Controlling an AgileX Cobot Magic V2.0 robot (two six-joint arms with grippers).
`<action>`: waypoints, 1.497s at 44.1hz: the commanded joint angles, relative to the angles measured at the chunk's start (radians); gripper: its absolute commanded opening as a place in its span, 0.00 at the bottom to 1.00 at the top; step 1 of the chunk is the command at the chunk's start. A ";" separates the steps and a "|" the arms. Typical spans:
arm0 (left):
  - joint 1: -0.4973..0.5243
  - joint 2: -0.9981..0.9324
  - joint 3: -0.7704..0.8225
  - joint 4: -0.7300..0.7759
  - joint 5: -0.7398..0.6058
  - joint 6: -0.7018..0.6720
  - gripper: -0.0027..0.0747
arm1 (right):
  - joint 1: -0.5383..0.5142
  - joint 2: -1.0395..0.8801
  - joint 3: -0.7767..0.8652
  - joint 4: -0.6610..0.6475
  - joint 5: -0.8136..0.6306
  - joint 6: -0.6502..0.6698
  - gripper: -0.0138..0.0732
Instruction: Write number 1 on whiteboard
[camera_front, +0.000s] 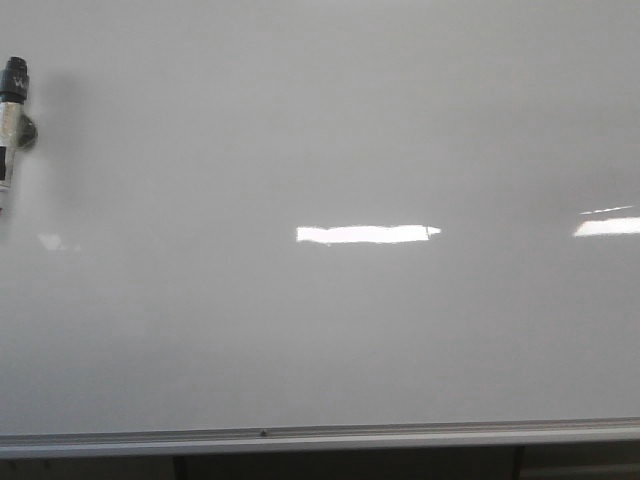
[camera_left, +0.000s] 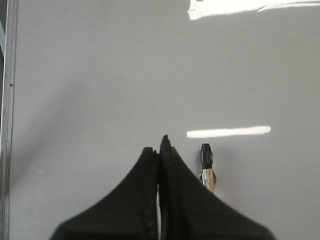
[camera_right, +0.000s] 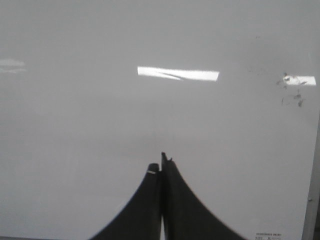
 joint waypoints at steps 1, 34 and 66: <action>-0.003 0.064 -0.047 0.007 -0.027 -0.001 0.01 | 0.000 0.080 -0.060 0.002 -0.022 -0.005 0.08; -0.003 0.214 -0.031 -0.001 0.103 -0.001 0.20 | 0.000 0.254 -0.003 0.005 -0.017 -0.005 0.37; -0.170 0.601 -0.103 -0.056 0.037 0.025 0.70 | 0.000 0.254 -0.003 0.005 -0.020 -0.005 0.81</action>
